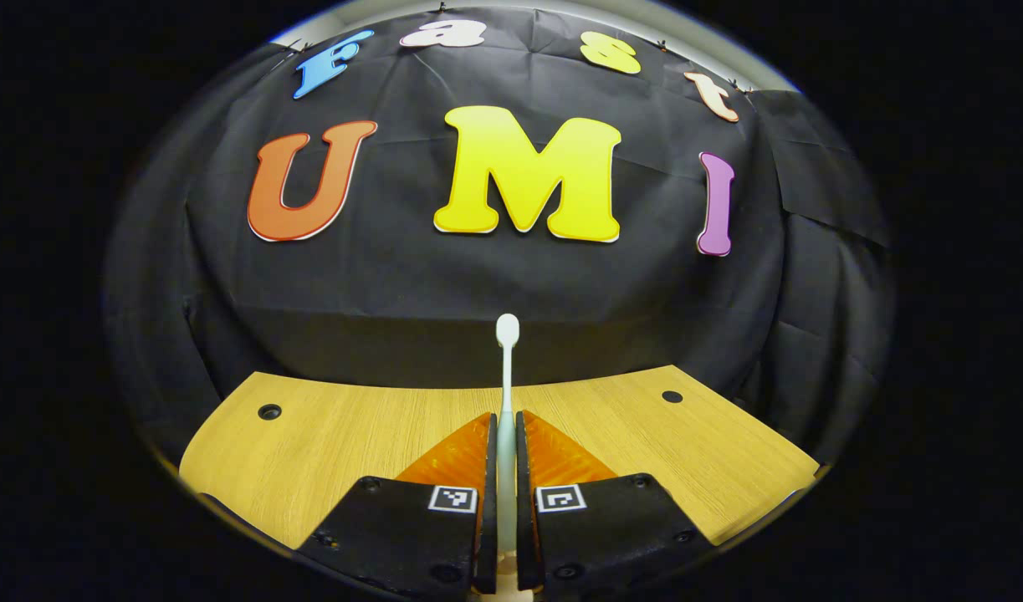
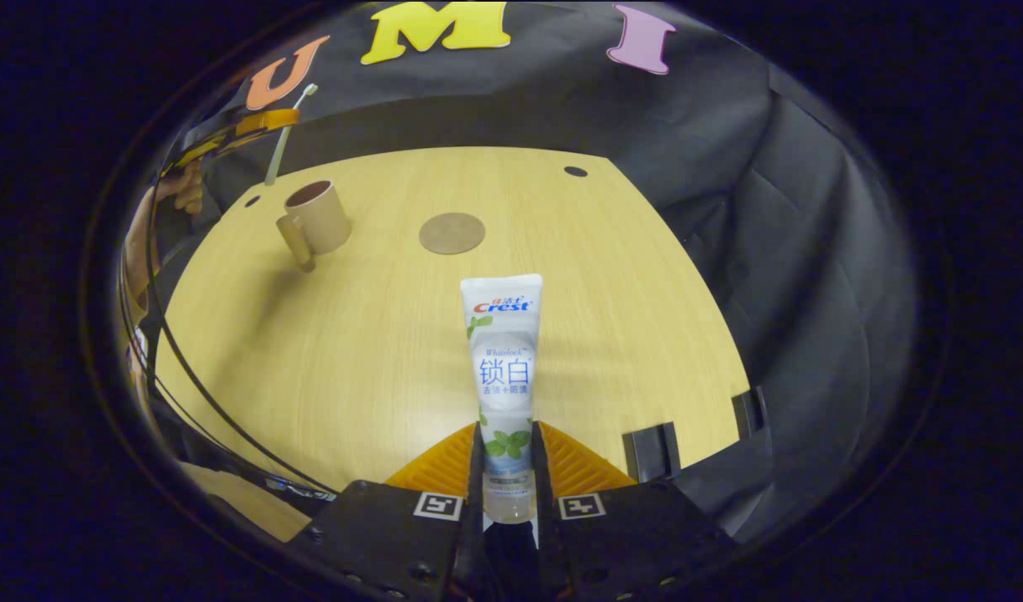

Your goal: Put the toothbrush and toothpaste on the desktop into the cup, then pick up the cup and place it on the coaster on the desktop.

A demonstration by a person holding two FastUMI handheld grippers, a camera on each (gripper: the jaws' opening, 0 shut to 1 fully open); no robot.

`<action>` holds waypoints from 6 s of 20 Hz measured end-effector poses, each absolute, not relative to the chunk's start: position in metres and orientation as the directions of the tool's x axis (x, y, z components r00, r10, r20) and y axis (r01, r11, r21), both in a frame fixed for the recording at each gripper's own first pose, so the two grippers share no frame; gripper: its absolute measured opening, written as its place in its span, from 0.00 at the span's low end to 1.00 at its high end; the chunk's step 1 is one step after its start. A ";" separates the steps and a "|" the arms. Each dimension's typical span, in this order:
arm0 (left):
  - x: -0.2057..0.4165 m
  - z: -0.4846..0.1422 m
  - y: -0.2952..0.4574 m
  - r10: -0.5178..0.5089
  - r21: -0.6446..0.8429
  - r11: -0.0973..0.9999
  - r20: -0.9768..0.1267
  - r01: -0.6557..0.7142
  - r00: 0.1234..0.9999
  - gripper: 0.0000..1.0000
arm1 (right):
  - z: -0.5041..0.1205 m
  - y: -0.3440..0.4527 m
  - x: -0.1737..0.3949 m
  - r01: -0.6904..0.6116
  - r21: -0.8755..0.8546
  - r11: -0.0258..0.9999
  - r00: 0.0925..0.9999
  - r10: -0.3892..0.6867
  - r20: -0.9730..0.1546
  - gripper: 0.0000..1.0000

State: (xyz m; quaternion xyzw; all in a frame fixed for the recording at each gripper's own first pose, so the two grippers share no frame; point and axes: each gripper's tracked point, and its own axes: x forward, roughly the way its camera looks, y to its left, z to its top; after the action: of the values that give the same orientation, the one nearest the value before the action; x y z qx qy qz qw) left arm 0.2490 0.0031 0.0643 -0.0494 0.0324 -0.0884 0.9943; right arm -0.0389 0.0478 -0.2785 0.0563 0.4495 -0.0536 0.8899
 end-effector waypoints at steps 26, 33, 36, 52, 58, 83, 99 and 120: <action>0.218 0.017 0.007 -0.170 -0.073 0.984 -0.154 0.160 0.973 0.83 | -0.265 0.044 -0.029 0.060 0.069 0.996 0.617 0.018 -0.787 0.27; 0.165 0.030 0.049 -0.089 -0.100 0.992 -0.156 0.074 0.984 0.95 | -0.225 0.076 0.013 -0.056 0.167 0.984 0.705 0.157 -0.691 0.27; 0.136 0.027 0.084 -0.020 -0.112 0.994 -0.166 0.002 0.986 0.95 | -0.186 0.130 0.059 -0.152 0.206 0.967 0.746 0.249 -0.618 0.27; 0.030 0.038 0.116 0.171 -0.196 0.960 -0.152 -0.199 0.973 0.95 | -0.122 0.258 0.218 -0.420 0.143 0.896 0.854 0.444 -0.272 0.27; 0.025 0.061 0.104 0.199 -0.100 0.975 0.003 -0.198 0.980 0.95 | -0.131 0.267 0.217 -0.440 0.101 0.892 0.850 0.450 -0.274 0.30; 0.194 -0.073 0.006 -0.103 -0.145 0.989 -0.526 0.030 0.844 1.00 | -0.093 0.040 0.061 -0.173 0.138 0.975 0.918 0.210 -0.336 0.98; 0.165 -0.126 -0.024 -0.079 -0.042 0.996 -0.855 0.083 0.513 0.31 | -0.129 -0.022 0.001 -0.054 0.109 0.993 0.914 0.093 -0.396 0.96; 0.122 0.010 -0.187 -0.197 -0.047 0.973 -0.673 0.225 0.713 0.22 | -0.158 -0.044 0.003 -0.075 0.100 0.992 0.895 0.111 -0.432 0.96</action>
State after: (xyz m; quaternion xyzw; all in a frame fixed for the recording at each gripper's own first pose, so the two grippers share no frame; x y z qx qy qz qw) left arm 0.1222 -0.1874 0.0103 0.0190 0.3615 -0.1141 0.9252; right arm 0.0033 -0.0436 -0.1581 0.0404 0.2240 0.0476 0.9726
